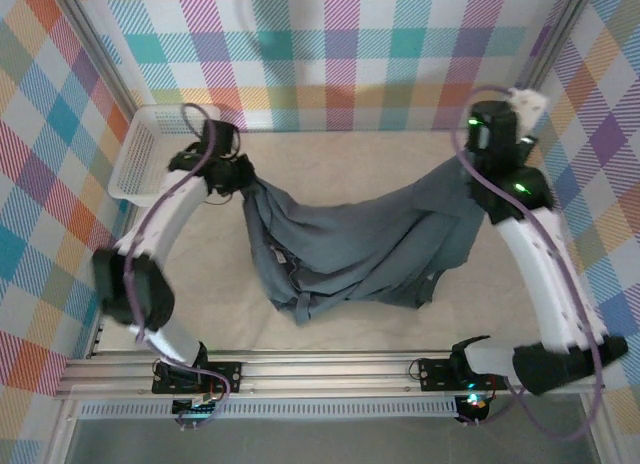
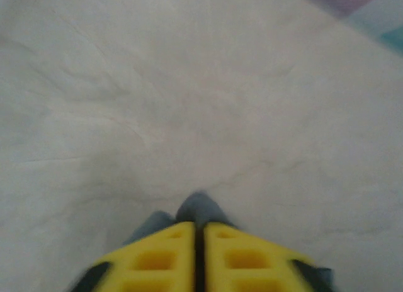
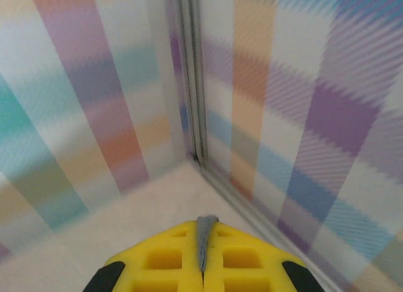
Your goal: Fold the inside-out t-shirt
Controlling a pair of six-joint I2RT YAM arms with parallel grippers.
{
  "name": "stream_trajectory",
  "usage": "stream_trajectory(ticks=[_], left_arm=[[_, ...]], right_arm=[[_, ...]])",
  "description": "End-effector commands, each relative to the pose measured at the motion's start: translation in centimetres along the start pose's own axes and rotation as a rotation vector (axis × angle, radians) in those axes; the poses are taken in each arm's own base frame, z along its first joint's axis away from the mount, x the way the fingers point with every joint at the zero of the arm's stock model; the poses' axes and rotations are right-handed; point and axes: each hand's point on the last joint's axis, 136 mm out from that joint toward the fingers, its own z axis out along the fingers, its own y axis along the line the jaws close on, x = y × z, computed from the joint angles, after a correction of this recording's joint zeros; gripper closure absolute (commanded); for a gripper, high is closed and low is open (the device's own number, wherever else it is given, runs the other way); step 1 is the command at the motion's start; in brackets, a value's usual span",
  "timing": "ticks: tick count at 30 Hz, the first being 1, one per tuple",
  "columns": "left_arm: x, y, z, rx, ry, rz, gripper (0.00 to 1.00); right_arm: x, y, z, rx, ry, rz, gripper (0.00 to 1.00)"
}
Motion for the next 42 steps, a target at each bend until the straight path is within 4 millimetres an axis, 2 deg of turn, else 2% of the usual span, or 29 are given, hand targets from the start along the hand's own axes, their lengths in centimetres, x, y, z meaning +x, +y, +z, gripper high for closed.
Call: stream_trajectory(ticks=[1, 2, 4, 6, 10, 13, 14, 16, 18, 22, 26, 31, 35, 42], left_arm=[[-3.3, -2.4, 2.1, 0.105, -0.073, 0.066, 0.64], [-3.2, -2.3, 2.7, 0.099, -0.053, 0.074, 0.62], [-2.3, -2.2, 2.3, 0.100, -0.016, 0.067, 0.61], [0.2, -1.9, 1.1, 0.107, 0.042, 0.027, 0.61], [9.4, -2.6, -1.8, 0.066, 0.194, 0.039, 0.69], [15.5, -2.9, -2.7, -0.012, 0.226, 0.054, 0.79], [17.3, -3.1, -2.6, -0.007, 0.230, 0.044, 0.81], [19.1, -3.1, -1.7, 0.014, 0.225, 0.011, 0.82], [19.6, -2.7, -0.5, 0.017, 0.209, 0.000, 0.80], [19.5, -2.2, 1.6, -0.008, 0.189, 0.106, 0.73], [20.7, -3.1, 3.5, 0.052, 0.260, 0.119, 0.66], [21.8, -2.1, 5.3, 0.003, 0.301, 0.092, 0.66], [22.3, -2.1, 5.0, 0.016, 0.325, 0.085, 0.70], [23.0, -0.7, 2.3, 0.013, 0.322, 0.077, 0.72]], right_arm=[[5.6, 1.0, 3.4, 0.018, 0.164, 0.011, 1.00], [7.5, 1.4, 4.3, 0.031, 0.218, 0.000, 1.00], [10.0, 1.8, 5.2, 0.036, 0.284, -0.018, 1.00], [11.6, 1.9, 5.2, 0.020, 0.315, -0.009, 1.00], [13.8, 2.1, 3.7, -0.081, 0.379, 0.042, 1.00], [15.0, 2.0, 2.0, -0.156, 0.426, 0.084, 1.00], [15.3, 2.0, 1.4, -0.190, 0.435, 0.097, 1.00], [15.5, 2.0, 0.3, -0.241, 0.443, 0.118, 1.00], [15.6, 1.8, -0.4, -0.271, 0.450, 0.126, 1.00], [15.9, 1.7, -1.3, -0.301, 0.474, 0.116, 1.00], [16.2, 1.1, -1.6, -0.293, 0.474, 0.111, 1.00], [15.9, 0.8, -1.6, -0.285, 0.459, 0.107, 1.00], [15.9, 0.7, -1.5, -0.279, 0.456, 0.098, 1.00], [16.1, 0.7, -1.3, -0.276, 0.454, 0.098, 1.00]])
